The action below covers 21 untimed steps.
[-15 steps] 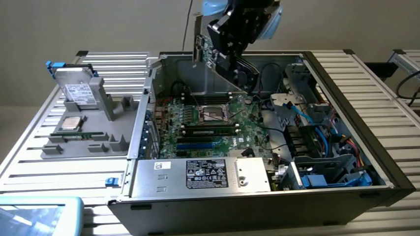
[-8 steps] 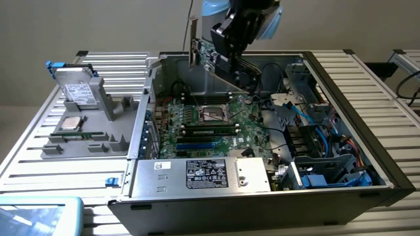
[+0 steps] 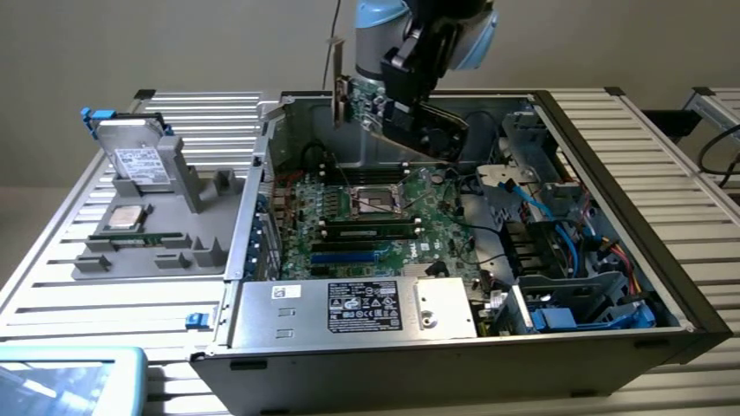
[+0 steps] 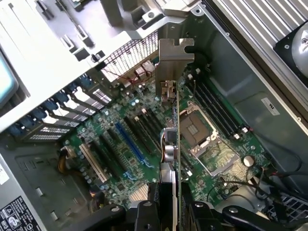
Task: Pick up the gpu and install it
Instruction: 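Insert the gpu into the slot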
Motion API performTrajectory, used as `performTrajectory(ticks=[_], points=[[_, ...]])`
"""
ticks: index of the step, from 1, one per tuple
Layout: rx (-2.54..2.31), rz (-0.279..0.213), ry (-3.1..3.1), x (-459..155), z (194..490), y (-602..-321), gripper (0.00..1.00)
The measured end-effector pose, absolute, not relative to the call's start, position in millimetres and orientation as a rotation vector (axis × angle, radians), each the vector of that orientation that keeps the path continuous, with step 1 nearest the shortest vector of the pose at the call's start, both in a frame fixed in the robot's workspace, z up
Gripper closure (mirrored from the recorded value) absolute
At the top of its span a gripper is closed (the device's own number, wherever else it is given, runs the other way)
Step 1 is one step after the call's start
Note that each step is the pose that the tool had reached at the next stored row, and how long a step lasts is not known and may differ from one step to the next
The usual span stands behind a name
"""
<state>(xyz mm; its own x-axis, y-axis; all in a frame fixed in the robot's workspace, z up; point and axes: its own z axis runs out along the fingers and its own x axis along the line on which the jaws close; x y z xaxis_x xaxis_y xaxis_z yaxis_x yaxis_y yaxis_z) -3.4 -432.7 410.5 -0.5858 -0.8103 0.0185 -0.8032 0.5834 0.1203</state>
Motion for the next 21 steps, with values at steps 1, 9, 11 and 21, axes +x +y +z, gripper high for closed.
performTrajectory(ticks=[1,9,11,21], points=[[1.412,-0.153,-2.727,-3.4,410.2,-432.7,0.72],[1.589,-0.146,-2.652,-3.4,408.4,-432.7,0.72],[1.636,-0.141,-2.627,-3.4,407.9,-432.7,0.72],[1.867,-0.133,-2.467,-3.5,402.6,-432.7,0.72]])
